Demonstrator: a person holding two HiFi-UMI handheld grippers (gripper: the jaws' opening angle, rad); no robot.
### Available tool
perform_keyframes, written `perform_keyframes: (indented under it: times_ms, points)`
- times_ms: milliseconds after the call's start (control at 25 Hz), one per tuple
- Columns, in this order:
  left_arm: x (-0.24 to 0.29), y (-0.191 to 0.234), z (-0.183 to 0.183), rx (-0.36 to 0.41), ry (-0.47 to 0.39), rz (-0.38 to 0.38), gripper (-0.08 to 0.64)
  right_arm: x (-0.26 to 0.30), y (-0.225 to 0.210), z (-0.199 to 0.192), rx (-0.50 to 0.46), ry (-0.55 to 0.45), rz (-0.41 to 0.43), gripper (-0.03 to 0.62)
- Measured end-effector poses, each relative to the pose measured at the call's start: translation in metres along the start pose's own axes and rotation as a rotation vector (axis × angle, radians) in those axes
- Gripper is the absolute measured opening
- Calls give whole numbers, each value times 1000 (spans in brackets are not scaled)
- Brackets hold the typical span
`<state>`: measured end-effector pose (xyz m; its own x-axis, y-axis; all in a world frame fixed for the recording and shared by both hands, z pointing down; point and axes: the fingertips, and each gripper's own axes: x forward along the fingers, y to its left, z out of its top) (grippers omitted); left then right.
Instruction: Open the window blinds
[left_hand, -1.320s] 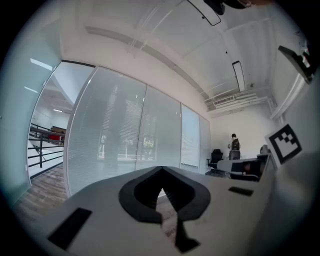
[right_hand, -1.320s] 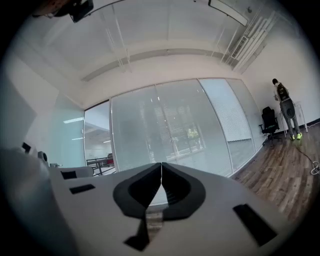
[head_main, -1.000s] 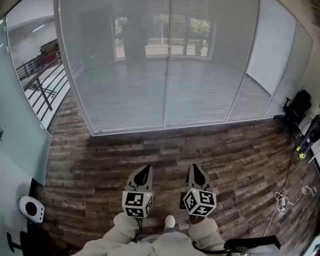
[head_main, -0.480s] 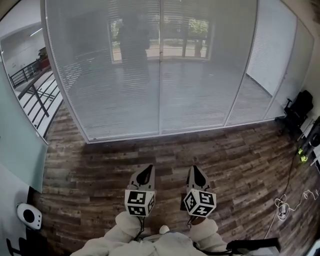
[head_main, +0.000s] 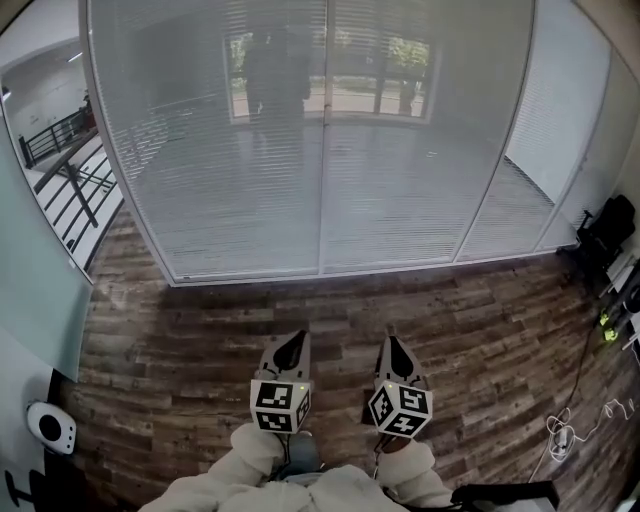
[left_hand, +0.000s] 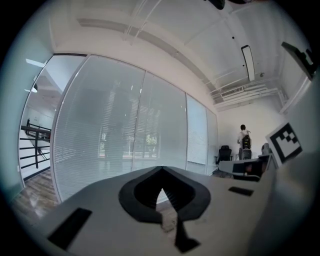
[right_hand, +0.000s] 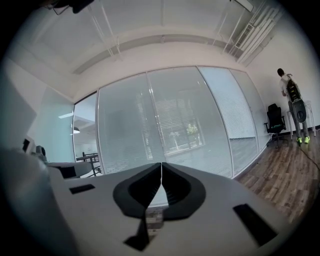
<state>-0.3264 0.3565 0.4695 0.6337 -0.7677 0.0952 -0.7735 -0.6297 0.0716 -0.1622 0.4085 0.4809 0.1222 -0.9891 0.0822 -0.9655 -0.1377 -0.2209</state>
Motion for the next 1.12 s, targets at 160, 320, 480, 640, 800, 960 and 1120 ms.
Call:
perform_keyframes:
  times_ms: [160, 320, 480, 640, 800, 960, 1120]
  points:
    - [26, 11, 2, 7, -2, 7, -2, 26, -7, 1, 4, -6, -1, 15]
    - [57, 16, 1, 13, 2, -4, -2, 53, -21, -2, 15, 5, -19, 15]
    - [96, 23, 3, 16, 2, -15, -2, 88, -33, -1, 12, 9, -24, 15]
    - [135, 28, 7, 29, -1, -28, -2, 125, -49, 7, 11, 2, -39, 15]
    - [176, 45, 13, 26, 8, -28, -2, 166, -58, 12, 14, 11, -45, 15]
    - [219, 64, 22, 36, 6, -24, -2, 211, -67, 21, 20, 5, -56, 15]
    - [260, 84, 33, 46, -8, -17, -2, 256, -72, 33, 15, -10, -53, 15]
